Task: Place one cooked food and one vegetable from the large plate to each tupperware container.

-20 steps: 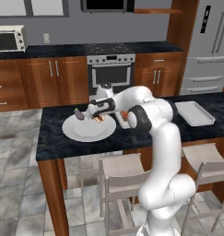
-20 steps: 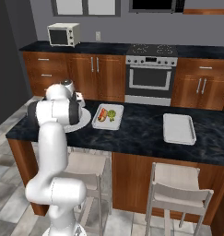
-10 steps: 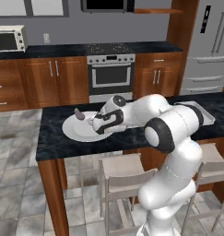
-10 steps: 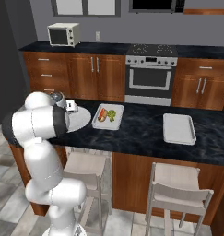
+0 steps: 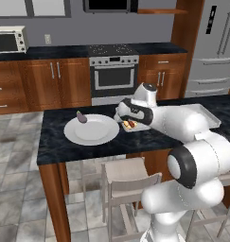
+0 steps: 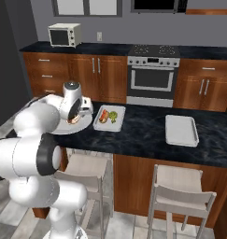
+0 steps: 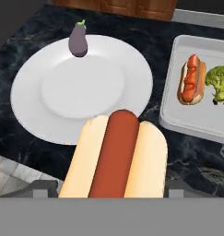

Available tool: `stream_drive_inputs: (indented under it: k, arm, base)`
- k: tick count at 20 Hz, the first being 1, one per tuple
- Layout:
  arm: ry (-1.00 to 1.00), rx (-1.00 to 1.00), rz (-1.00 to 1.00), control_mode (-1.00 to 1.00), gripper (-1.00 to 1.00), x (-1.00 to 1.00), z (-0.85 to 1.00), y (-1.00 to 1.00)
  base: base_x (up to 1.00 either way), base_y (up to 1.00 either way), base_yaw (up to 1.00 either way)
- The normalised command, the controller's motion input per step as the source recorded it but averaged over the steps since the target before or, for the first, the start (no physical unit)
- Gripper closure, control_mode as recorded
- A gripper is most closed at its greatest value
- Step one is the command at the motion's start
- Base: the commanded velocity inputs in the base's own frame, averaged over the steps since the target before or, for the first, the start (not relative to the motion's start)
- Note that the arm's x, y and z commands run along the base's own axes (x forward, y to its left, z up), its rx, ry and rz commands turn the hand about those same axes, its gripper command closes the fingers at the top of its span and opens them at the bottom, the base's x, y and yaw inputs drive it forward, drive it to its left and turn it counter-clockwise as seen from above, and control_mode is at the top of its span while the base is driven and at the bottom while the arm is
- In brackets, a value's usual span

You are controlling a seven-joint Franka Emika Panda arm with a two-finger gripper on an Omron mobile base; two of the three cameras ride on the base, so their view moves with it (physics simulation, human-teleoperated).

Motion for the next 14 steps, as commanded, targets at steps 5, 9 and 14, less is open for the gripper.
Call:
stream_drive_inputs:
  k: [5, 9, 14]
  arm:
    - [0.17, -0.08, 0.00, -1.00, 1.00, -0.26, 0.51, -1.00]
    - [-0.07, 0.00, 0.00, -1.00, 1.00, -0.26, -0.02, -1.00]
    - [-0.01, 0.00, 0.00, -1.00, 1.00, -0.03, -0.02, -1.00]
  base:
    - [0.00, 0.00, 0.00]
    - [0.00, 0.00, 0.00]
    - [0.00, 0.00, 0.00]
